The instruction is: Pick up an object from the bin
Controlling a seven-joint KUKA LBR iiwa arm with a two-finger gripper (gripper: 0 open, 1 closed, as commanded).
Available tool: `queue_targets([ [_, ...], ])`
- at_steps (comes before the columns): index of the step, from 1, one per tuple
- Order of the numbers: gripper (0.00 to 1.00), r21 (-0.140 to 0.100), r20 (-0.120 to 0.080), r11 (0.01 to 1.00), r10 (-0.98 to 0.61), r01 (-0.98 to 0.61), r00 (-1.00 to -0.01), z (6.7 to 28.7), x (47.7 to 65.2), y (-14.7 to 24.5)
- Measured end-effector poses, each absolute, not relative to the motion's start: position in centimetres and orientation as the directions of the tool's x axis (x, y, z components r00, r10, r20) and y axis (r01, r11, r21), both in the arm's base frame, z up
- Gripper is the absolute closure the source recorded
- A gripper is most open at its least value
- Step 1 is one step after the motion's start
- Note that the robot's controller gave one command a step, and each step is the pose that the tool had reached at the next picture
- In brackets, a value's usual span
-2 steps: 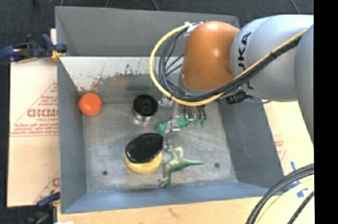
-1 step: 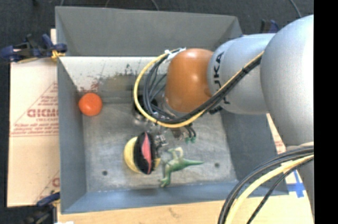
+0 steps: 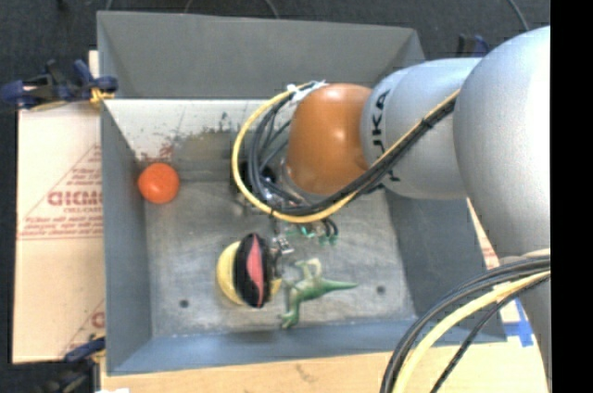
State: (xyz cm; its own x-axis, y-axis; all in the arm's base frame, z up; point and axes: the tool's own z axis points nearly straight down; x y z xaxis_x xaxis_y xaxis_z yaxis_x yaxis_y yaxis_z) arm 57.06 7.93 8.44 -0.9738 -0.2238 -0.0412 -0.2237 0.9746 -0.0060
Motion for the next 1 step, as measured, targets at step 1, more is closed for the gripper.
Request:
queue_targets([
  [1,0.00,-0.006,-0.041,0.975,-0.223,-0.223,-0.974,8.43,57.04,7.94],
])
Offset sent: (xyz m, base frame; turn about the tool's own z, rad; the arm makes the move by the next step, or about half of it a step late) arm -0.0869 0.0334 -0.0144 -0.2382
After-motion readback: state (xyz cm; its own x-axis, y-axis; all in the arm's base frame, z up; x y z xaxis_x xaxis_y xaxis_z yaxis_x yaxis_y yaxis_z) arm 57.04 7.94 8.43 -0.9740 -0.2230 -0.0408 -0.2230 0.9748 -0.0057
